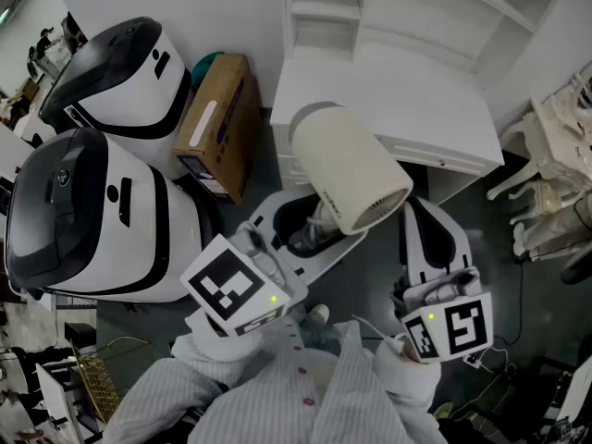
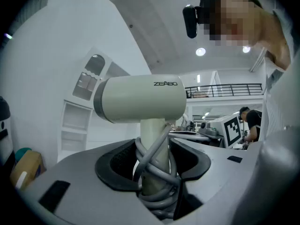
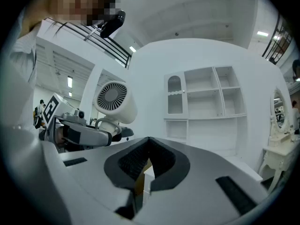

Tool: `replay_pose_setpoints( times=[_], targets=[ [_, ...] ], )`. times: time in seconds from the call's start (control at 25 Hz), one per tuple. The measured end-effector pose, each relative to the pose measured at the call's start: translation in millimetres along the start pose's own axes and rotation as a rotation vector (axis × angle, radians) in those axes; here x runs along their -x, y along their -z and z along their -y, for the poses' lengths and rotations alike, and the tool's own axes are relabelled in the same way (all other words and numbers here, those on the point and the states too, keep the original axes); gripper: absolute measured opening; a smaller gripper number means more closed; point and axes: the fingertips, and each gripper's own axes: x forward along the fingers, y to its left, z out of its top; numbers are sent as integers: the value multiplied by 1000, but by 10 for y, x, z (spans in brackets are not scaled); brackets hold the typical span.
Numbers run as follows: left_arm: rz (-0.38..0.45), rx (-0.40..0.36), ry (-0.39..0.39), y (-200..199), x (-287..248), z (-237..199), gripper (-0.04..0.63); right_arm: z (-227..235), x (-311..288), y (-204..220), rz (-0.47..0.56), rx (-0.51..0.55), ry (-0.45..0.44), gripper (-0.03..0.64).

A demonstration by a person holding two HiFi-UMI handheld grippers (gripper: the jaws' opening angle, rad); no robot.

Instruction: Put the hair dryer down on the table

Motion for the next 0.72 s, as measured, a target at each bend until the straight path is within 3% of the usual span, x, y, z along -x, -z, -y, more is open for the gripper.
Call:
replay_pose_setpoints(
  times=[0.72],
  targets=[
    [20, 8, -60, 74, -174, 260, 218, 174, 253, 126, -14, -19, -54, 11]
  ],
)
